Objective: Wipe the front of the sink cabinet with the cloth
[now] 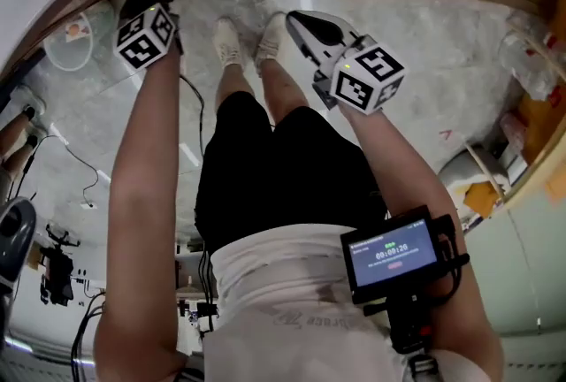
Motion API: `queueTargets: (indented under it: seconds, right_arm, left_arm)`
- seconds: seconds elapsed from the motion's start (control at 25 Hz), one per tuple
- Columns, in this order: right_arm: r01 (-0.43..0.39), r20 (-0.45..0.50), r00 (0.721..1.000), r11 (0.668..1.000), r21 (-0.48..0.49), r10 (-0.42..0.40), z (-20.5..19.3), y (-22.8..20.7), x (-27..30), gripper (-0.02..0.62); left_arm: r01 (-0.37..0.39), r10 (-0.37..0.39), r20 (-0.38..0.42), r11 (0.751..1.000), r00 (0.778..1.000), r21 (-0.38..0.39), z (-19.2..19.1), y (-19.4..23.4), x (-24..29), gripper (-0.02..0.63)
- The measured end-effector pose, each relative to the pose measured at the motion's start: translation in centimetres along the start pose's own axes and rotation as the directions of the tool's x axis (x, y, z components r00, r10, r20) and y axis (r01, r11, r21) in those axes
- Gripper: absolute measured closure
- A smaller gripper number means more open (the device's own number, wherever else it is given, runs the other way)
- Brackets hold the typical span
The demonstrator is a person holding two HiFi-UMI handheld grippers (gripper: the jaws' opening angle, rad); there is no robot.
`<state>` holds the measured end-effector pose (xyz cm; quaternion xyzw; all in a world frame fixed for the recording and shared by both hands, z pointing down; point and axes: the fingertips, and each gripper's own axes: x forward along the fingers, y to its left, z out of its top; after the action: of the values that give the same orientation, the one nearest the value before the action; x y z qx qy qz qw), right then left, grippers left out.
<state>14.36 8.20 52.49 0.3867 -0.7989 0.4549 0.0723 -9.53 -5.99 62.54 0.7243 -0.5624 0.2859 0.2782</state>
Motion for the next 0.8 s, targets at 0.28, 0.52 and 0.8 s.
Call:
queueTargets:
  seconds: [0.28,0.52,0.8]
  right_arm:
    - [0.011,-0.001,1.0,1.0,0.021,-0.011,0.7,-0.2,-0.5,0.583]
    - [0.014,0.03,0.999,1.0,0.026,-0.015,0.8,-0.4,0.2,0.583]
    - [0.047,0.033,0.998,0.998,0.044,-0.048,0.4,-0.8,-2.0,0.583]
  left_arm:
    - [-0.088,0.08,-0.065,0.987,0.995,-0.133,-2.9,2.2,0.7,0.486]
    - [-0.045,0.045,-0.003,0.995,0.999,-0.092,-0.2,2.2,2.1,0.486]
    - [-0.01,0.007,-0.03,0.995,1.0,-0.101,-1.9,-1.6,3.1,0.486]
